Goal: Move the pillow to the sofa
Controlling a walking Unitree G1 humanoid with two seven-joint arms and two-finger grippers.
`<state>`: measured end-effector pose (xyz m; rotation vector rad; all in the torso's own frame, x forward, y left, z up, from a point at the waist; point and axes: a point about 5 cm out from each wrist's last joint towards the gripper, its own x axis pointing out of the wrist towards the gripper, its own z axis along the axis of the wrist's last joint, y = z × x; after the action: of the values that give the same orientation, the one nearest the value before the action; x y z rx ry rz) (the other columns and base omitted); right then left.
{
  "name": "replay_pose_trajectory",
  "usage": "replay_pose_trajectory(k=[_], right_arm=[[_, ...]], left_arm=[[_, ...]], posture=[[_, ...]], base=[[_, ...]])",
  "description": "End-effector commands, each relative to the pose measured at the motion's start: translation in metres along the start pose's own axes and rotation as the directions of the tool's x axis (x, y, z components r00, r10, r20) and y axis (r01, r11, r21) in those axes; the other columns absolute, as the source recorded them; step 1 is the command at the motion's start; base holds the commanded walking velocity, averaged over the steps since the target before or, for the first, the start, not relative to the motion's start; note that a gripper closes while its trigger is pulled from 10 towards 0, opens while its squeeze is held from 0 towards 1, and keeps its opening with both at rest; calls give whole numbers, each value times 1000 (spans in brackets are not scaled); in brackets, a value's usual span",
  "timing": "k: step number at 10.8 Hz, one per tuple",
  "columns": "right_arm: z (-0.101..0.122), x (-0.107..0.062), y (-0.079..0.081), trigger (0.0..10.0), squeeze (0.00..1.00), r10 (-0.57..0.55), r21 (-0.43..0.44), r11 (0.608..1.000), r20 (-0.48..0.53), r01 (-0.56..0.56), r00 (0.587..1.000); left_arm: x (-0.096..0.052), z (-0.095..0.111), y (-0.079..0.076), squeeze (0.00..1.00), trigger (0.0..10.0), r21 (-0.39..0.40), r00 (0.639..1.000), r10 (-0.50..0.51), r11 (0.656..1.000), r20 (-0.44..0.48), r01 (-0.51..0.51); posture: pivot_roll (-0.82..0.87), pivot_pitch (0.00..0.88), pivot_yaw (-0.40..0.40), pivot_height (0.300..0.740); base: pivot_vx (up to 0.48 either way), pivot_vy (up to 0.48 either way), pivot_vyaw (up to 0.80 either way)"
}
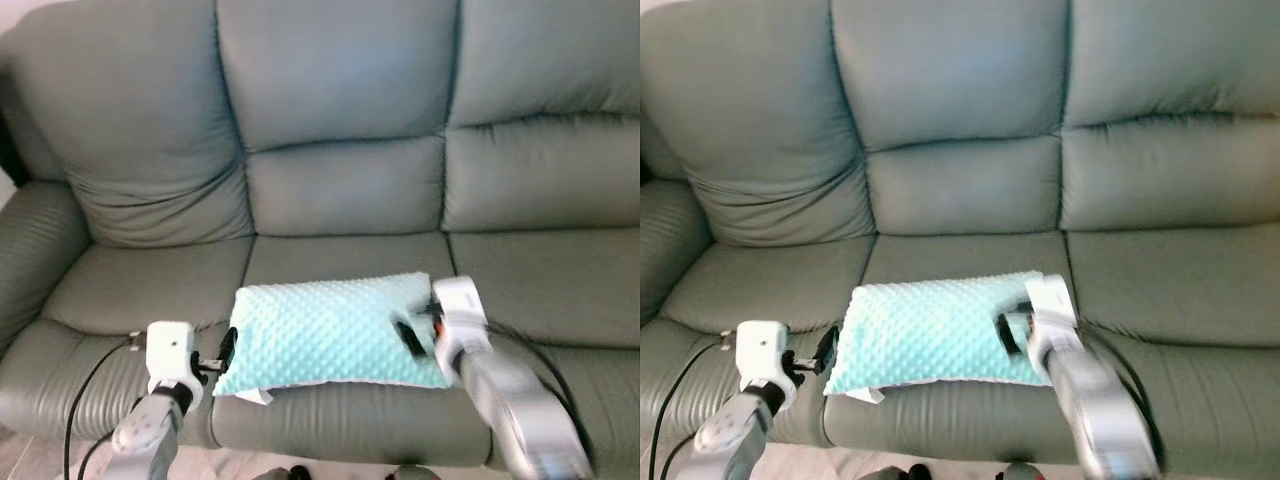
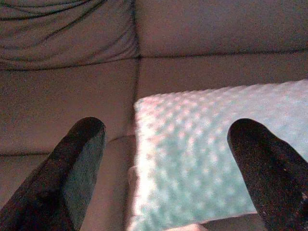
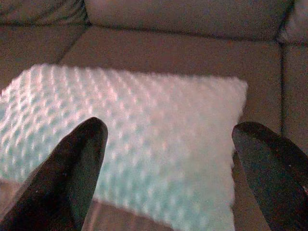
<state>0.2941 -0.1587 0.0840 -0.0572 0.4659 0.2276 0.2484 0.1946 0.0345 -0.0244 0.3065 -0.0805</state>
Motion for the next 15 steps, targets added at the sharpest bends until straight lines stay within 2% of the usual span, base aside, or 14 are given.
replay_pose_trajectory(k=[1, 2, 3, 4, 5, 7, 8, 9, 10, 11, 12, 15], right_arm=[[-2, 6, -6, 10000, 412, -22, 35, 999, -12, 23, 1000], [5, 14, -7, 10000, 0, 0, 49, 999, -21, 1, 1000], [9, 16, 1, 10000, 0, 91, -6, 996, -42, -91, 995], [10, 16, 5, 10000, 0, 126, -59, 990, -42, -129, 991], [13, 19, 10, 10000, 0, 176, -157, 971, -36, -180, 984], [17, 22, 15, 10000, 0, 230, -210, 949, -57, -237, 972], [21, 26, 21, 10000, 0, 256, -242, 934, -62, -264, 965], [23, 29, 21, 10000, 0, 246, -248, 936, -54, -252, 968], [22, 32, 18, 10000, 0, 179, -217, 959, -27, -181, 983], [11, 33, 8, 10000, 0, 83, -127, 988, -35, -87, 996], [-5, 32, 0, 10000, 0, 43, -85, 995, -67, -48, 997], [-33, 28, -12, 10000, 0, -27, -45, 999, -140, 21, 990]], left_arm=[[0, -2, 12, 0, 10000, 26, 998, 60, 998, -31, -59], [6, 4, 18, 0, 10000, 13, 994, 104, 994, -19, -104], [10, 14, 23, 0, 10000, -6, 988, 154, 988, 27, -154], [10, 19, 27, 0, 10000, -11, 981, 186, 982, 52, -186], [9, 24, 35, 0, 10000, -54, 956, 278, 960, 97, -274], [3, 19, 38, 0, 10000, -125, 928, 362, 929, 92, -350], [0, 7, 37, 0, 10000, -136, 917, 395, 913, 55, -385], [-1, 1, 35, 0, 10000, -115, 919, 393, 914, 28, -388], [0, -4, 34, 0, 10000, -71, 926, 377, 924, -1, -376], [5, -6, 36, 0, 10000, -34, 941, 338, 941, -16, -338], [11, -9, 42, 0, 10000, 13, 942, 332, 943, -39, -332], [21, -22, 49, 0, 10000, 81, 940, 317, 948, -128, -309]], posture=[[-246, 104, 154, 740], [-248, 111, 158, 740], [-252, 108, 156, 740], [-253, 99, 139, 740], [-247, 88, 94, 740], [-234, 66, 23, 740], [-226, 53, 5, 740], [-225, 53, 9, 740], [-227, 55, 25, 740], [-232, 65, 58, 740], [-239, 77, 82, 740], [-254, 144, 129, 740]], base=[[0, 0, 0], [0, 0, 0], [0, 0, 0], [0, 0, 0], [0, 0, 0], [0, 0, 0], [0, 0, 0], [0, 0, 0], [0, 0, 0], [0, 0, 0], [0, 0, 0], [0, 0, 0]])
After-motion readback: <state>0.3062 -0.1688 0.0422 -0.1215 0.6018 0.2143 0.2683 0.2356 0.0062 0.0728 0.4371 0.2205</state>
